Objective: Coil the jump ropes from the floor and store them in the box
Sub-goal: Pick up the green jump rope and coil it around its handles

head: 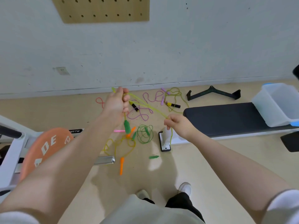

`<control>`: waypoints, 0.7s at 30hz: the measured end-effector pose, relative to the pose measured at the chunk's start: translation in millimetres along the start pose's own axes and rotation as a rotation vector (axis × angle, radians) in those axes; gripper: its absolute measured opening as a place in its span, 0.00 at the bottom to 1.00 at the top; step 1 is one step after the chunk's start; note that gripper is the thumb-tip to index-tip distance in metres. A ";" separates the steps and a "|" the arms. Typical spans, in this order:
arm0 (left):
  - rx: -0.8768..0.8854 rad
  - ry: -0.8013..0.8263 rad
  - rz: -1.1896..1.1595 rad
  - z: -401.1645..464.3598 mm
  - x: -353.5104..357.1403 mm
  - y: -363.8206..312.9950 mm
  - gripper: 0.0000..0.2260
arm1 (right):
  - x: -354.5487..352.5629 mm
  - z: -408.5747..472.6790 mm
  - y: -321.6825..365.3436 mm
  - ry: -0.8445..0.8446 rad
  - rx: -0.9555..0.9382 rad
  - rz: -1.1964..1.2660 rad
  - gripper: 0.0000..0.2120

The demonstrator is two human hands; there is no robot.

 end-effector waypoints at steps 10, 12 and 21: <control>-0.076 0.287 0.383 -10.0 29.5 48.2 0.10 | 8.9 0.8 40.1 0.194 -0.004 0.719 0.13; -0.069 0.440 0.487 -22.1 47.7 59.5 0.15 | 4.8 2.5 48.1 0.168 -0.008 0.772 0.12; -0.089 0.648 0.771 -38.3 75.5 101.5 0.09 | -29.2 13.5 64.9 -0.024 -0.015 1.024 0.10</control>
Point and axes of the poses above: each hand's wrist, its own z-axis towards the middle knuckle, its own x-axis out of the palm, y = z × x, the point moved 9 cm from there along z, towards the middle knuckle, and after that the axes turned 5 degrees about y, right-handed, at the moved point
